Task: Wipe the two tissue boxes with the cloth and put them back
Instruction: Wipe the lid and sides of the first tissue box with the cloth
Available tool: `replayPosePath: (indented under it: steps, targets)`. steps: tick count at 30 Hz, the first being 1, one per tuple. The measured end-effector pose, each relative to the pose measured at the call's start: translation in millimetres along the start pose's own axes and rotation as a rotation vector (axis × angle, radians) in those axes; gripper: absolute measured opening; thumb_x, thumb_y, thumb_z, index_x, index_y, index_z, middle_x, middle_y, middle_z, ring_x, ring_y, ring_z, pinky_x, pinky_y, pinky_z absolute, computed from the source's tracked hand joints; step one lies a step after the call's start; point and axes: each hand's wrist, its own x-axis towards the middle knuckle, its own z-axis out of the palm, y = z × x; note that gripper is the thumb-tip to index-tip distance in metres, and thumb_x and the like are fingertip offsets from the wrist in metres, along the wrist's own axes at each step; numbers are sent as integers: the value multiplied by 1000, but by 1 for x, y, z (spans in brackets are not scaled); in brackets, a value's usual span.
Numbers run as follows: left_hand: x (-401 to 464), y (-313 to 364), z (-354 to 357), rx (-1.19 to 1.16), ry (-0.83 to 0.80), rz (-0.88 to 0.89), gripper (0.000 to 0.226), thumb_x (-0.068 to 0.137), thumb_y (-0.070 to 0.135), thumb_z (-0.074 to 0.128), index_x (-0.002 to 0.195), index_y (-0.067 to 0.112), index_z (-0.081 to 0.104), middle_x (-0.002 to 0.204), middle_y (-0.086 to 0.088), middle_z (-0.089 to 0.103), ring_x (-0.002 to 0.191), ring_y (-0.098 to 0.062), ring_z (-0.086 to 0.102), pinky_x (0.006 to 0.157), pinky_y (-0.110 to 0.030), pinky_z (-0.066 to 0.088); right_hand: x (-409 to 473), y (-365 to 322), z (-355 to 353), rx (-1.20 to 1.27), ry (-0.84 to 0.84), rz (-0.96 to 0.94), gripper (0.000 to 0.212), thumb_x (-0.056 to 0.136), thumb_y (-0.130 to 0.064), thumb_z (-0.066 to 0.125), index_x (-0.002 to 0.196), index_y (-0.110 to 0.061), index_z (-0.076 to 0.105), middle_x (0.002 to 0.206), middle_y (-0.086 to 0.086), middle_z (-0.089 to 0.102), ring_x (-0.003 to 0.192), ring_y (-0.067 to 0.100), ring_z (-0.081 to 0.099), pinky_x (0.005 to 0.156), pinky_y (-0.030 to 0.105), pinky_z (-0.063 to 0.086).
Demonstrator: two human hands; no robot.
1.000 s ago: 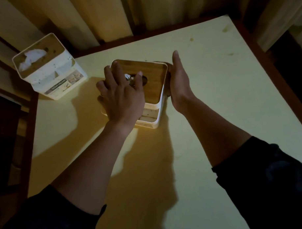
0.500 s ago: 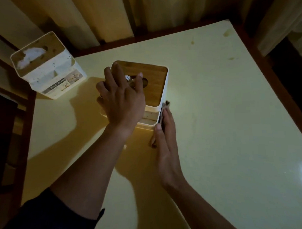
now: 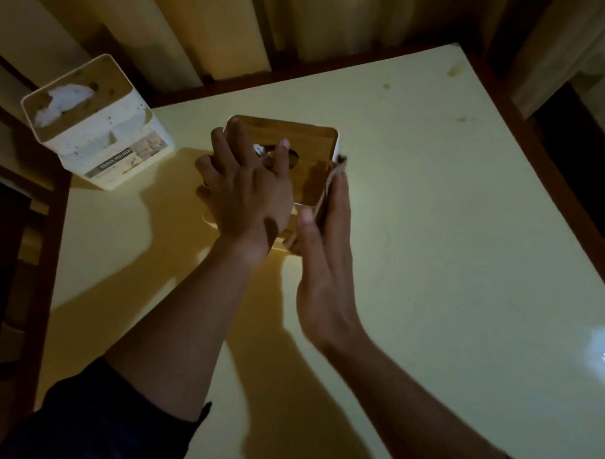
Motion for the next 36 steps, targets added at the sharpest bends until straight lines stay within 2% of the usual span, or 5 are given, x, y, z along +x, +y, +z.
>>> replayPosePath:
  steps: [11,21,25,29,36]
  targets:
    - [-1,-5,1,13,21,37,77,102,68,25,163,21,17,165,-12,21,143,-39,27,108,-54,35,70,2,-23,53,-4,227,86,91,-87,31,153,-31,51,150,2,62,140,23,59,118,58,45]
    - [-3,-4,0,22,28,41,79,101,69,25,163,21,17,166,-11,21,143,-38,28,107,-53,37,-8,22,-6,-4,-1,193,84,100,-73,33,172,-35,10,175,-22,19,158,0,24,127,35,34]
    - [-3,0,-1,-21,-8,-4,80,101,70,27,164,22,13,167,-9,17,146,-38,23,110,-53,33,48,21,-16,-38,3,288,92,91,-93,32,162,-36,40,165,-7,47,152,18,45,125,55,34]
    - [-4,3,-13,-169,-79,-107,81,98,75,28,163,27,14,164,-10,19,146,-38,23,113,-52,29,82,8,-34,44,5,341,59,110,-68,22,124,-41,72,130,-5,76,125,15,71,115,49,51]
    - [29,-24,-49,29,-210,49,117,66,101,42,159,31,22,164,-12,22,153,-39,14,119,-60,19,95,3,-56,75,-133,422,78,110,-67,12,165,-21,41,158,4,59,146,21,55,127,53,37]
